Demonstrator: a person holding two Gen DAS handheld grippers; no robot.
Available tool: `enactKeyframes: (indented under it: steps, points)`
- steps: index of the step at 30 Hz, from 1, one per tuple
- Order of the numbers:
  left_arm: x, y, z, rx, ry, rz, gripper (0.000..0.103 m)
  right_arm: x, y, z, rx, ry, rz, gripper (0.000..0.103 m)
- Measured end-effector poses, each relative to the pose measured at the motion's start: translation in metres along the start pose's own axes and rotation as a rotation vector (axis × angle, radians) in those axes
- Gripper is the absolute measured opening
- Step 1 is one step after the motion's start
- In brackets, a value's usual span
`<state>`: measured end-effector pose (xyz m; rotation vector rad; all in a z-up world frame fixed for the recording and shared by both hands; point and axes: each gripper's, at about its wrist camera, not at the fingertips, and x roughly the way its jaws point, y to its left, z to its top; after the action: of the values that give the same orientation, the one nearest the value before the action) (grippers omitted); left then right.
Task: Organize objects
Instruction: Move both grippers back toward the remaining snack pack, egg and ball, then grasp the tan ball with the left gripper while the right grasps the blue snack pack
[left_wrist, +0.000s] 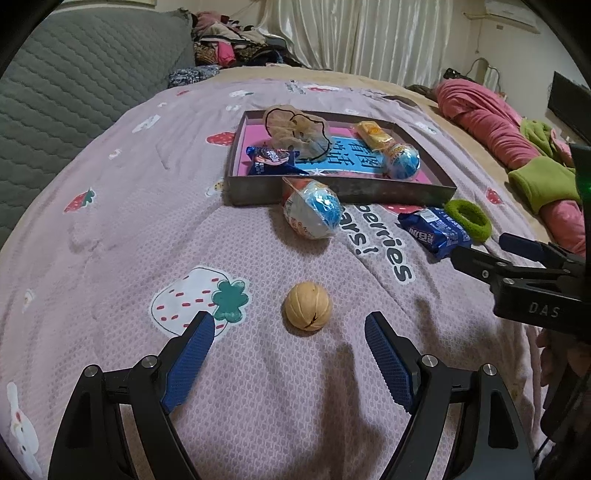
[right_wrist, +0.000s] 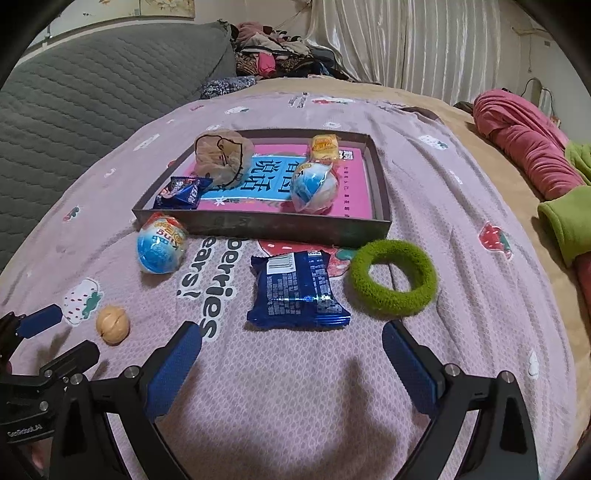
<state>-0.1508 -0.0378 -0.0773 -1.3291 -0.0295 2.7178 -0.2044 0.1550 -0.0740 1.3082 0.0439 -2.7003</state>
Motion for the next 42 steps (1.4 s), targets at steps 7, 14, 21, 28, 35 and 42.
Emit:
enactKeyframes:
  steps: [7,14,21,28,35,42]
  points:
    - [0.009,0.002,0.001,-0.004,0.005,0.003,0.084,0.019,0.001,0.003,-0.006,0.019,-0.006,0.096]
    - [0.018,0.003,0.001,-0.007,0.014,0.0,0.084,0.033,0.0,0.006,-0.01,0.038,-0.004,0.089]
    - [0.023,0.008,0.001,-0.022,0.025,0.001,0.084,0.046,0.002,0.01,-0.023,0.06,-0.006,0.074]
    - [0.027,0.008,0.001,-0.015,0.036,0.003,0.084,0.053,0.011,0.015,-0.047,0.062,-0.011,0.07]
    - [0.031,0.005,0.002,-0.001,0.04,0.0,0.075,0.06,0.015,0.02,-0.044,0.067,0.009,0.069]
    - [0.036,0.006,0.003,-0.007,0.05,-0.019,0.065,0.055,0.018,0.016,-0.043,0.063,0.033,0.069]
